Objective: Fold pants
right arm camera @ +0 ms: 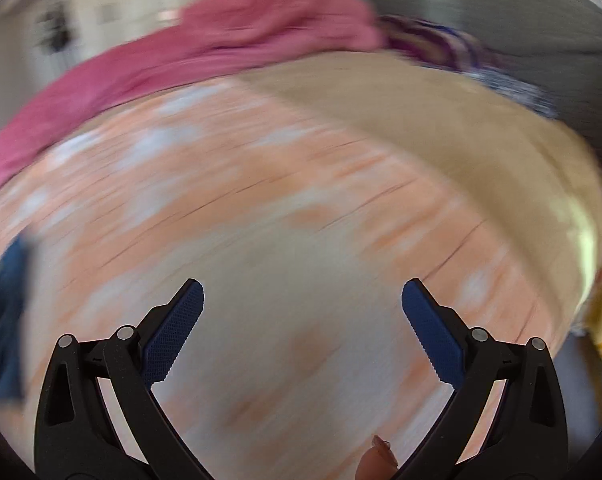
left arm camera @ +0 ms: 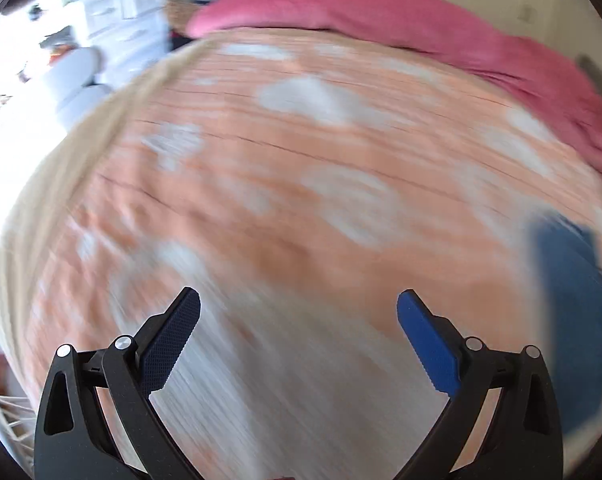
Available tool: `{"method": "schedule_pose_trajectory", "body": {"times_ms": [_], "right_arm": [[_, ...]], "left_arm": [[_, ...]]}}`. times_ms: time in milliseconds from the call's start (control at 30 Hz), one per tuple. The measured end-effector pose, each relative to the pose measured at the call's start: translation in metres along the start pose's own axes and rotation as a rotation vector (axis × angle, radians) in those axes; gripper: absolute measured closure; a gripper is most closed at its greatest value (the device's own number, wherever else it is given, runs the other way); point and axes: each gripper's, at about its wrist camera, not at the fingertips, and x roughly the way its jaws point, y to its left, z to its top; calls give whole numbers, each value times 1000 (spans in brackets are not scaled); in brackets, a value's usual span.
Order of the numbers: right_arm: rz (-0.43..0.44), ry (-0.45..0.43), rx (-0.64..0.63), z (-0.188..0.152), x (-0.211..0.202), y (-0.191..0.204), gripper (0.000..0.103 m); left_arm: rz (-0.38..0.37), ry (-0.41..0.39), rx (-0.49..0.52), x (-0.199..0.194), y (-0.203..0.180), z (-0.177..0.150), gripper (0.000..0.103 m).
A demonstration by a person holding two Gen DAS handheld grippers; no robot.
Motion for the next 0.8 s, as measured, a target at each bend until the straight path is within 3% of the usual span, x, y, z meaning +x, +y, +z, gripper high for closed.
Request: {"method": "schedule_pose_trajectory", "body": {"times_ms": [67, 167, 233, 300, 800], "right_arm": [[-64, 47, 37, 20, 34, -15, 9], [-127, 158, 47, 21, 81, -22, 8], [-164, 110, 13, 19, 73, -14, 8], [-183, 127, -3, 19, 76, -11, 8], [-159, 126, 16, 18, 75, -16, 8]], "left_arm": [[108, 47, -4, 40, 13, 5, 4], [22, -63, -27, 32, 22, -3, 4], [13, -49, -35, 35, 23, -2, 4], [35, -50, -19, 35, 18, -3, 4], [38, -48, -16, 37, 16, -3, 4]]}}
